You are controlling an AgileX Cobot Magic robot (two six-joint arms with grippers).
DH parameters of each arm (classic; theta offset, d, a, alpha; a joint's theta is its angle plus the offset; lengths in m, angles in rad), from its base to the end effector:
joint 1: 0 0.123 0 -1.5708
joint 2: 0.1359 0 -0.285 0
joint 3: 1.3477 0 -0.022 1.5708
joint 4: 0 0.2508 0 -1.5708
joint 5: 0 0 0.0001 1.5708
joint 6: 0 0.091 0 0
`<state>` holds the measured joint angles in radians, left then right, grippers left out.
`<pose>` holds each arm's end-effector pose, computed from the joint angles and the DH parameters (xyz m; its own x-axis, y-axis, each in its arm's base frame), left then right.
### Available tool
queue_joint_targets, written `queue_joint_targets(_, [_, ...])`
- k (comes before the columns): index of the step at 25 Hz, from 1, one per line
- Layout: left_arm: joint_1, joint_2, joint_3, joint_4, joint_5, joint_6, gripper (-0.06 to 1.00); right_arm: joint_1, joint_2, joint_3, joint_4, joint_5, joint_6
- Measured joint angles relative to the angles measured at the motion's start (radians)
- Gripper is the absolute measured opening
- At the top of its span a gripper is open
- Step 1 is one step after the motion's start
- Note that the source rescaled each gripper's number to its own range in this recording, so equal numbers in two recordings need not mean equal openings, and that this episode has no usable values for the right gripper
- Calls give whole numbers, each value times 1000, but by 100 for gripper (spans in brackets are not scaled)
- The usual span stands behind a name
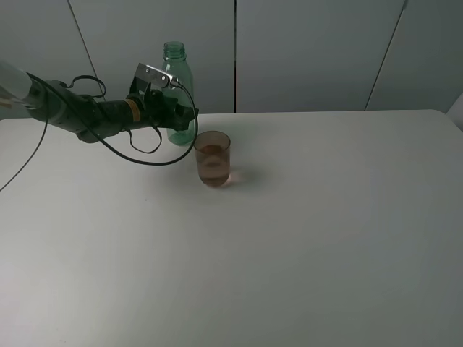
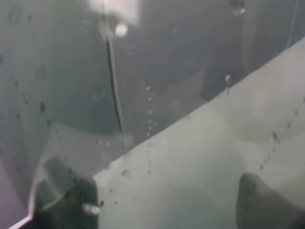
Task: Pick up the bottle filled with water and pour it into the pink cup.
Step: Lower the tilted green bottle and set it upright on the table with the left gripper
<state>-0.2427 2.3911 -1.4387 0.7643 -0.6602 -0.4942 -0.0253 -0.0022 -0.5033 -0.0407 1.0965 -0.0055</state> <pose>0.4659 -0.1551 0.0820 -0.2402 0.2025 -0.9494 0.6485 0.7612 -0.0017 -0.0072 -0.0031 0.2754 -0.4835 -0.0119 -0.8752 0.0453 0.9982 -0.0386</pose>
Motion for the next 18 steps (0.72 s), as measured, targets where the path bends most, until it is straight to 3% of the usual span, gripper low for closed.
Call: queue_joint_targets(18, [0, 20, 0, -18, -42, 7, 1, 0, 0, 0, 0, 0, 6])
